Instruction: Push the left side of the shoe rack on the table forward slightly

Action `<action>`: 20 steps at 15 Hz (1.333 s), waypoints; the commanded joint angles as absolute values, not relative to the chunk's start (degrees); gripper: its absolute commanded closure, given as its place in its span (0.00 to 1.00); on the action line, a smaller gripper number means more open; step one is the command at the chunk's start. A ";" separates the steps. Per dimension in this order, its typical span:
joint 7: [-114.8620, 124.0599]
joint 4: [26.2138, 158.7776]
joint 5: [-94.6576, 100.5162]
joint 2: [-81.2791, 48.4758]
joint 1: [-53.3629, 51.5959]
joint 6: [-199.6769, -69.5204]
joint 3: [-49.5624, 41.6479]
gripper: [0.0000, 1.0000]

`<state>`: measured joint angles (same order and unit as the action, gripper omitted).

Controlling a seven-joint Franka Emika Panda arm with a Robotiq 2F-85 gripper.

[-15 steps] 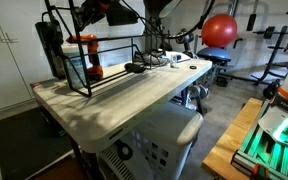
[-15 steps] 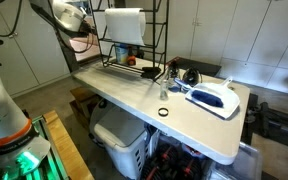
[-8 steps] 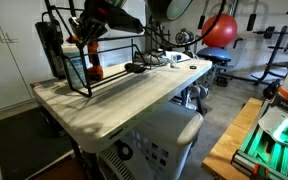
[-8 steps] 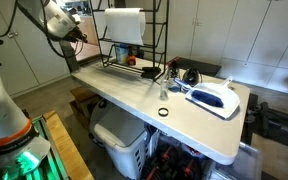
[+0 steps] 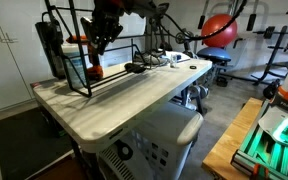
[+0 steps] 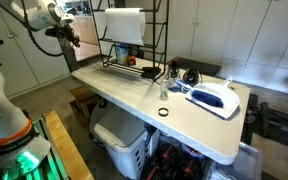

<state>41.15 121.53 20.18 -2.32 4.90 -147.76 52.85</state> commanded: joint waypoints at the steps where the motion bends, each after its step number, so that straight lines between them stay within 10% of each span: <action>1: 26.01 119.40 4.74 3.22 -0.38 -137.36 46.35 0.47; 7: 3.93 121.00 -9.35 18.12 -7.98 -122.08 27.54 0.02; 20: -29.31 137.68 -9.39 41.02 -8.62 -112.56 -8.18 0.00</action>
<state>-23.74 132.46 -7.32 36.58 -7.88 -113.24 -3.21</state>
